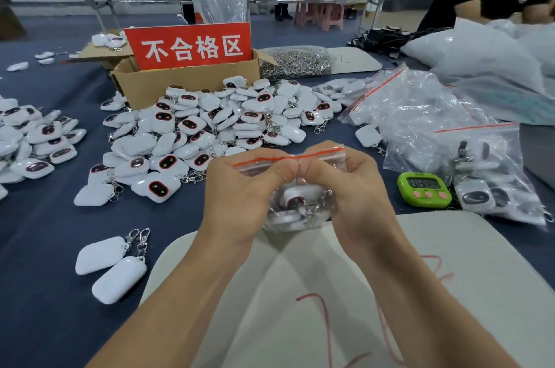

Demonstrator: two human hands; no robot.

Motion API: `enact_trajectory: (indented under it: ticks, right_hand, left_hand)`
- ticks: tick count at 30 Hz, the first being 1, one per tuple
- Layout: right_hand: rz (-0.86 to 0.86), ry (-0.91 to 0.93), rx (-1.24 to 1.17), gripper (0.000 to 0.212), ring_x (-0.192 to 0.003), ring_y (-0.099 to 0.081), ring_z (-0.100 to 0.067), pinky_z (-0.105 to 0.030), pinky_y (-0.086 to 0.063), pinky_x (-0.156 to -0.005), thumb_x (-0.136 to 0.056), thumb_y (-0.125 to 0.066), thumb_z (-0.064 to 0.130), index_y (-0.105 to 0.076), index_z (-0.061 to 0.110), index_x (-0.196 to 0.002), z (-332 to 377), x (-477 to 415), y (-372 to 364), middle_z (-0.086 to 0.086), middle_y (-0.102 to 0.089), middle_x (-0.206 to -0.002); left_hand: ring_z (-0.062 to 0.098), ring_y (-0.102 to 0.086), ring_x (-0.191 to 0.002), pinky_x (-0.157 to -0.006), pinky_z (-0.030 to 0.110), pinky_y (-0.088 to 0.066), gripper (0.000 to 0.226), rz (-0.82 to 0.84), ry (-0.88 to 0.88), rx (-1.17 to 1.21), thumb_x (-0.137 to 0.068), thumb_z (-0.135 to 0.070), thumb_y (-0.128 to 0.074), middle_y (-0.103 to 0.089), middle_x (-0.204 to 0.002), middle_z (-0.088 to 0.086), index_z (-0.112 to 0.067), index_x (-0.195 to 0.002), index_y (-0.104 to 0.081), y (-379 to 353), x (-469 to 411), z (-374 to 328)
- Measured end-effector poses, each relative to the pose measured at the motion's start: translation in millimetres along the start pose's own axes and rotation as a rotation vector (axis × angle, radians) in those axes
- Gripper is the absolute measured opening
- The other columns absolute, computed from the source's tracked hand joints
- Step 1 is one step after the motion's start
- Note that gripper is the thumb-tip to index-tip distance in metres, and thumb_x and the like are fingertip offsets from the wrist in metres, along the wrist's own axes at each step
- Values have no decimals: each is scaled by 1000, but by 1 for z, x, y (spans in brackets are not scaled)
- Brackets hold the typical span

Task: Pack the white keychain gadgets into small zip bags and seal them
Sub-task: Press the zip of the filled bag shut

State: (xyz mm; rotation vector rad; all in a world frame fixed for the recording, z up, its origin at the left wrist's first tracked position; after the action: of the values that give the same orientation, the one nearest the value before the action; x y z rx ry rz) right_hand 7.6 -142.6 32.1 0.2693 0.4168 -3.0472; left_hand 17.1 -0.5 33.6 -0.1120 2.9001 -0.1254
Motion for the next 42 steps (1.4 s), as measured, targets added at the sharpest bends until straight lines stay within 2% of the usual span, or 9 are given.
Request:
enact_trajectory:
  ticks: [5,8,13,20,24,29,36,39,42]
  right_hand:
    - [-81,38,0,17,-61,-63,-24,-30,-52,-58,-78,-72,5,-70,15,-65,-1,-3,8,-7,-66,-65]
    - [-99,44,-5,11,-60,-60,-23,-31,-51,-57,-78,-71,9,-69,13,-68,-2,-5,12,-9,-64,-64]
    - [-82,17,-15,11,-64,-60,-22,-30,-51,-63,-82,-72,17,-72,10,-73,-4,-7,18,-7,-66,-68]
    - [-179,49,-26,15,-62,-56,-20,-26,-48,-68,-79,-74,15,-66,13,-66,-4,-11,27,-11,-62,-65]
    - [-123,43,-26,17,-65,-56,-19,-25,-48,-69,-82,-73,18,-66,13,-68,-4,-11,28,-10,-63,-66]
    - [-172,6,-1,18,-65,-55,-17,-26,-47,-70,-83,-72,22,-71,14,-67,-8,-12,29,-6,-63,-66]
    - [-250,-18,-24,19,-66,-56,-20,-30,-47,-72,-82,-76,21,-72,16,-64,-10,-13,32,-7,-63,-66]
    - [-268,-14,-37,28,-64,-56,-13,-20,-47,-66,-94,-72,15,-73,16,-65,-12,-14,36,-4,-63,-67]
    - [-204,-16,-17,26,-68,-60,-12,-21,-49,-68,-96,-69,16,-75,14,-71,-13,-14,35,-8,-67,-72]
  left_hand:
    - [15,-71,-68,-65,28,-57,6,-18,35,41,-76,-14,-84,-78,-77,4,-19,-75,-82,-1,3,2]
    - [19,-71,-73,-70,34,-59,20,-58,73,86,-63,-30,-83,-79,-82,8,-17,-78,-82,4,0,4]
    - [17,-69,-74,-75,35,-59,12,-89,57,91,-65,-34,-81,-78,-80,2,-27,-74,-82,6,-1,6]
    - [13,-61,-68,-64,24,-54,24,-111,89,73,-65,-47,-78,-72,-71,-1,-24,-69,-81,9,-4,8]
    - [21,-57,-72,-72,36,-51,27,-135,111,105,-63,-49,-79,-69,-70,2,-22,-68,-81,7,-4,9]
    - [7,-65,-59,-58,17,-52,36,-150,138,88,-96,-38,-65,-74,-67,-3,-24,-66,-80,10,-6,13]
    - [9,-70,-68,-66,22,-57,28,-180,148,86,-91,-43,-67,-78,-75,0,-29,-73,-83,7,-5,15]
    - [4,-70,-71,-74,22,-53,25,-168,98,35,-76,-54,-68,-78,-75,-5,-35,-69,-82,12,-7,13]
    - [3,-64,-65,-68,16,-52,26,-205,67,61,-89,-38,-72,-74,-68,-7,-32,-65,-81,17,-10,15]
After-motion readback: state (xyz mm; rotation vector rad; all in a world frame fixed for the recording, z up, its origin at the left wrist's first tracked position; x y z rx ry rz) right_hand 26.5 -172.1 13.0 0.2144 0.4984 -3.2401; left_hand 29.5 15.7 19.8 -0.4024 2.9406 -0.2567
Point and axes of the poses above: each hand's wrist, its own x-axis away from the middle knuckle, its own y-axis out of the back of the hand, z = x × y, the point moved 4 cm from there along -x, towards the middle knuckle
